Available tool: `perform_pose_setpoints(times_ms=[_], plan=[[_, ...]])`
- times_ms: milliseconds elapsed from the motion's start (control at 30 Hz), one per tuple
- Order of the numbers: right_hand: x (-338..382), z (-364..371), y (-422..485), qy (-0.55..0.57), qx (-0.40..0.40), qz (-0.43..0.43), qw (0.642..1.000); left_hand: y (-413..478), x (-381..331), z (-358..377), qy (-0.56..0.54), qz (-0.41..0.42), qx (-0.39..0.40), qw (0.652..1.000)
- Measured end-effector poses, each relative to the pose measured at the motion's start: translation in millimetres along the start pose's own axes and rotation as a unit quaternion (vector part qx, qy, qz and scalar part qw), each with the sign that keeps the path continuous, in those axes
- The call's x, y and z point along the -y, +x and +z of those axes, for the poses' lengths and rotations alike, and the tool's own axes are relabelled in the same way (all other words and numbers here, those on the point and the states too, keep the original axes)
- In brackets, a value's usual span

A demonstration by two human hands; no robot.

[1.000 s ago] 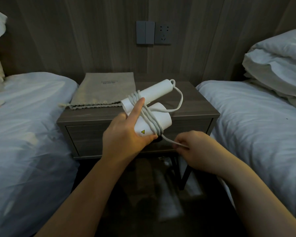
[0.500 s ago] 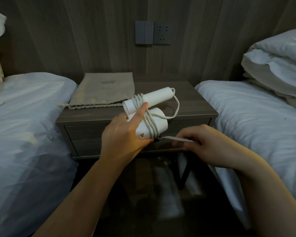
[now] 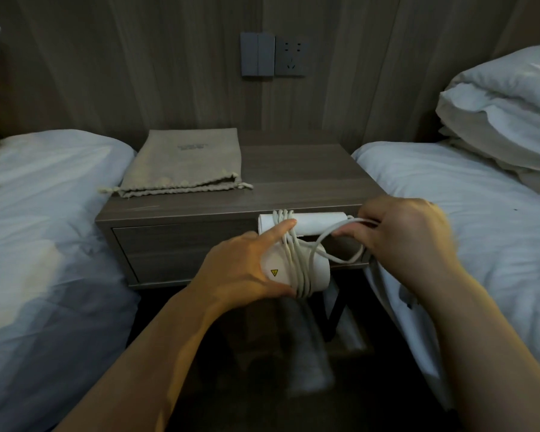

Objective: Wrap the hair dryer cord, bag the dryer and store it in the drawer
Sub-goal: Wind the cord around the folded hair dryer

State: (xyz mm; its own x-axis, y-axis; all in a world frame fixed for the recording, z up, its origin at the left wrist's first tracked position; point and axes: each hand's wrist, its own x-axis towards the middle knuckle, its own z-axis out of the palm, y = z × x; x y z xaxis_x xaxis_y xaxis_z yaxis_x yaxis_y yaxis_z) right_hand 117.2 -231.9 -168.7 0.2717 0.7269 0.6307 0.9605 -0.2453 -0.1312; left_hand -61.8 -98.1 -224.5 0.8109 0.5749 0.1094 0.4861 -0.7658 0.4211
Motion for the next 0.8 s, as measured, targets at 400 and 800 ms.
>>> perform_pose_setpoints(times_ms=[400, 800], plan=[[-8, 0, 5, 0.305, 0.235, 0.009, 0.923, -2, 6, 1, 0.04, 0.016, 0.058, 0.997], [-4, 35, -2, 0.466, 0.095, 0.129, 0.87, -3, 3, 1, -0.115, 0.018, 0.051, 0.992]])
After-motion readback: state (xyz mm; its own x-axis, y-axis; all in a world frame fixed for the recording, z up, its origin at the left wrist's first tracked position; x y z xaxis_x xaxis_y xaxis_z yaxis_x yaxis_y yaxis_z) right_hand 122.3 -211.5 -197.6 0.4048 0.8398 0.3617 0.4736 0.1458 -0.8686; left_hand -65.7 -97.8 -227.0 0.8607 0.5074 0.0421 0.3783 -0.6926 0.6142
